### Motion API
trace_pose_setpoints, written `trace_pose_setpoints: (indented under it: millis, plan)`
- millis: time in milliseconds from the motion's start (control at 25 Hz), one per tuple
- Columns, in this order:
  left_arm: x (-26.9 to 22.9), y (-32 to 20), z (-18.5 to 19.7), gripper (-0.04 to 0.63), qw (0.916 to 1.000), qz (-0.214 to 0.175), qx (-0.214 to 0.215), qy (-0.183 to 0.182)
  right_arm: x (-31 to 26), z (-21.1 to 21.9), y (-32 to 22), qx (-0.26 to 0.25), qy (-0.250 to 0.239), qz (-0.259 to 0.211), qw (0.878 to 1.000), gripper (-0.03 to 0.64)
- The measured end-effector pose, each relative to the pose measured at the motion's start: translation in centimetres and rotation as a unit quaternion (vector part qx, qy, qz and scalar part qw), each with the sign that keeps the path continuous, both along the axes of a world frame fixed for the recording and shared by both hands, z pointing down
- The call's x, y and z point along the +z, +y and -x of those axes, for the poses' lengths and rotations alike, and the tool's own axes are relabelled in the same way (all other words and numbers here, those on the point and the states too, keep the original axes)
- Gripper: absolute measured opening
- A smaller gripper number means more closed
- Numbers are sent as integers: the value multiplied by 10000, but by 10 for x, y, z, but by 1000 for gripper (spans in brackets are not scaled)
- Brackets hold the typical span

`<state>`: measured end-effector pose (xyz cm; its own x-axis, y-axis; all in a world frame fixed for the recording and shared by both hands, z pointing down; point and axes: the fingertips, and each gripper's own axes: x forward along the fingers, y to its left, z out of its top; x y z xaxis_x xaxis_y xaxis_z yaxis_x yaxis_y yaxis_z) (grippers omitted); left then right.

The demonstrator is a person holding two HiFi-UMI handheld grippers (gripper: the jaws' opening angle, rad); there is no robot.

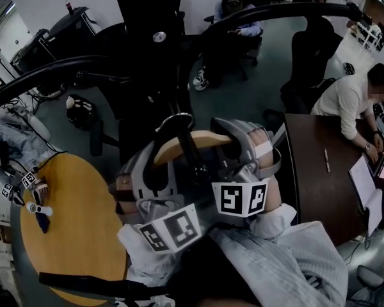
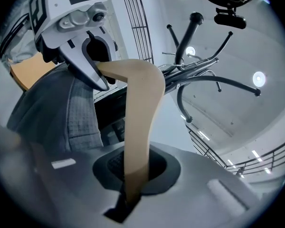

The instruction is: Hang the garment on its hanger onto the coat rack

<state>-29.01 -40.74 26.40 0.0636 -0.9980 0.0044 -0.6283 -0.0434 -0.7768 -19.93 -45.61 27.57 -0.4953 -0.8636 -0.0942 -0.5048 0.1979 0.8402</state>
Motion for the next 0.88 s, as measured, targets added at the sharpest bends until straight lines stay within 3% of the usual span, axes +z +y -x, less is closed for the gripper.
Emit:
trace_pose_setpoints:
  millis: [320, 520, 640, 880]
  plan:
    - [-6, -5, 14, 86, 9997, -222, 2, -55, -2, 17, -3, -270, -127, 122, 9995, 8]
    - [-13, 1, 2, 103, 9993, -272, 239, -60, -12, 16, 17, -931, -253, 385, 9946, 99]
    - [-22, 8, -2, 157, 9983, -300, 485, -69, -19, 20, 30, -1242, -174, 533, 9907, 168]
    - [-28, 26, 16, 178, 9992, -324, 240, 68, -22, 17, 48, -1450, -270, 771, 9861, 200]
